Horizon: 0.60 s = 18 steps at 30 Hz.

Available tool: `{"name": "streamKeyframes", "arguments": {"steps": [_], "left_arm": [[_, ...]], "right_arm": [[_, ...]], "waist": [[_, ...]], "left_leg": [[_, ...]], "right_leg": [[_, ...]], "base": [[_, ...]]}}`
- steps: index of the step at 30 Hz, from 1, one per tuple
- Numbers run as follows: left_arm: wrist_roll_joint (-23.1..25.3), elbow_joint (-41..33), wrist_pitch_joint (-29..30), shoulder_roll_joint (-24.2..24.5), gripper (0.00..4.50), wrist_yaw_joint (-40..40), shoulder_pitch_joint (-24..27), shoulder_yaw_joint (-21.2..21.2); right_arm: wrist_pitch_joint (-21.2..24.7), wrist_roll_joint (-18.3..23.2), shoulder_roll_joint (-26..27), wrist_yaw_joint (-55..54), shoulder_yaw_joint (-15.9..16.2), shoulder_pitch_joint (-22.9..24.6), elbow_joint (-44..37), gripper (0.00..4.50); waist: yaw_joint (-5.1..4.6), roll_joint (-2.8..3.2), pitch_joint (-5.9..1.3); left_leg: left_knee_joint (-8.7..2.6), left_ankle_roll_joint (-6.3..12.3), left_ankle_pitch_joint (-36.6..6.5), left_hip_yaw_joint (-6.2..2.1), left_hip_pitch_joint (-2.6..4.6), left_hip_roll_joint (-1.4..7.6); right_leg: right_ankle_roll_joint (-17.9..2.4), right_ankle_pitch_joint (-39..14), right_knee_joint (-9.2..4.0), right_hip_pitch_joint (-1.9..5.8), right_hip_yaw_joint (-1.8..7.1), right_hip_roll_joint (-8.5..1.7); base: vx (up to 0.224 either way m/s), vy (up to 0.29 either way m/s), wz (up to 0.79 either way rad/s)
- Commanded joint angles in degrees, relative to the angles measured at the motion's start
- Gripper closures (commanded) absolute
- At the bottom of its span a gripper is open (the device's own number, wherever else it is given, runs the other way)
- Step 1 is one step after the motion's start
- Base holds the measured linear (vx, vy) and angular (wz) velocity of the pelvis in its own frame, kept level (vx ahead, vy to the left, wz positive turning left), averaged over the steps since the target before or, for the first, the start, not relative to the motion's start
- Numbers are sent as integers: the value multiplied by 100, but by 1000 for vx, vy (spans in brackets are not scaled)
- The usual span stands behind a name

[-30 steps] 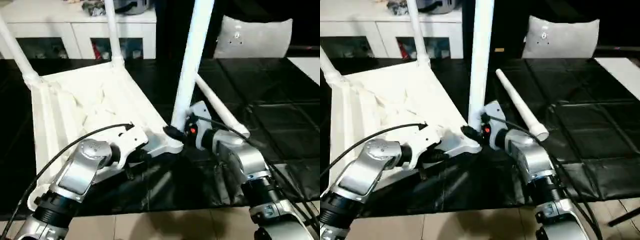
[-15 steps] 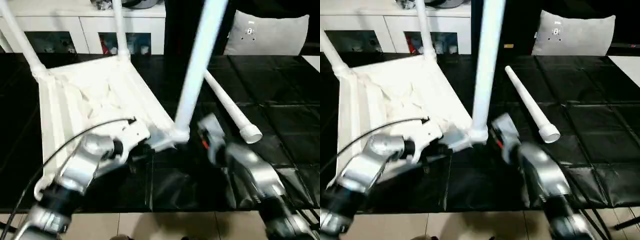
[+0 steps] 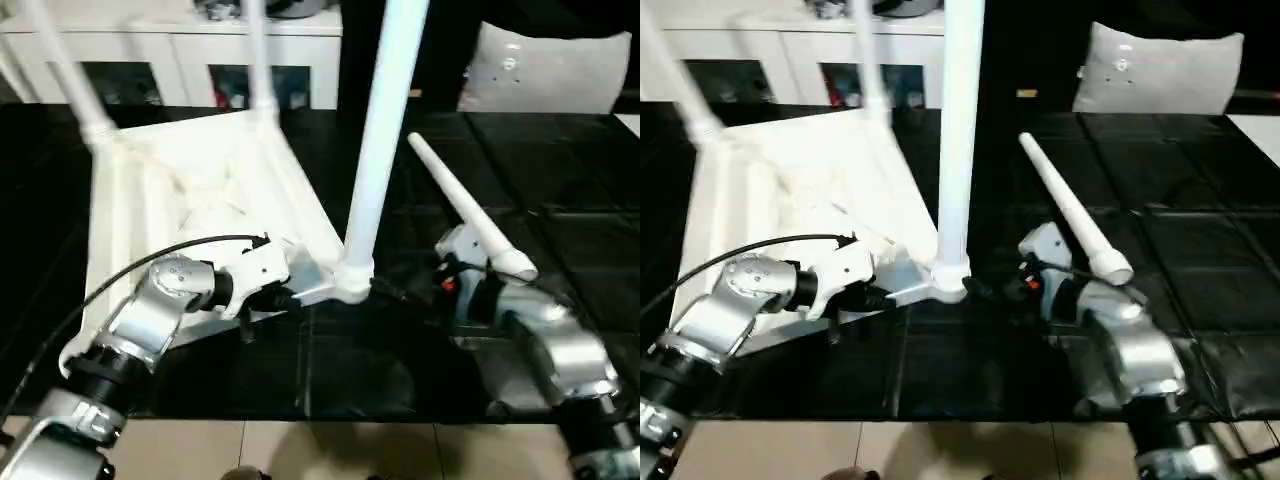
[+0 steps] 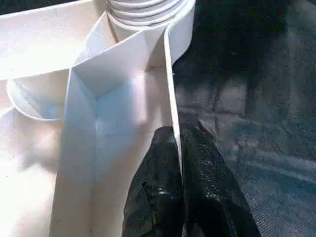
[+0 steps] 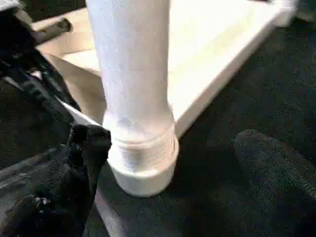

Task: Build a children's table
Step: Rotate leg to tighten

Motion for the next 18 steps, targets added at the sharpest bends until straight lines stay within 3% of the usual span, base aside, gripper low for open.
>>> {"name": "streamKeyframes", "arguments": {"steps": [1, 7, 12, 13, 18], "left_arm": [[185, 4, -339, 57, 450, -450, -97, -410], [196, 6, -637, 33, 450, -780, -229, -644], [173, 25, -662, -60, 450, -831, -286, -702], [175, 39, -668, -69, 450, -834, -292, -700], [187, 236, -766, -125, 450, -828, -374, -693]], "right_arm": [[-144, -137, -115, 414, 258, -152, 150, 6], [-435, -363, -18, 738, 581, -489, 715, 6], [-427, -283, 70, 877, 656, -635, 935, 46], [-433, -283, 75, 891, 660, -645, 956, 75], [-456, -301, 130, 1062, 706, -724, 1194, 104]], "waist": [[-17, -40, -352], [33, -41, -348], [86, -38, -363], [90, -43, -365], [86, -43, -369]], "left_leg": [[-302, 322, -1046, -18, 87, 200], [-303, 222, -1166, -25, 96, 219], [-291, 237, -1110, -21, 91, 222], [-288, 240, -1089, -21, 87, 222], [-282, 251, -1062, -24, 70, 204]], "right_leg": [[-1138, -1075, -348, 297, 263, -426], [-1109, -1382, -344, 263, 265, -443], [-1141, -1205, -322, 269, 265, -443], [-1143, -1159, -314, 274, 265, -441], [-1123, -1176, -317, 289, 255, -438]], "base": [[0, 0, 0], [0, 0, 0], [0, 0, 0], [0, 0, 0], [0, 0, 0]]}}
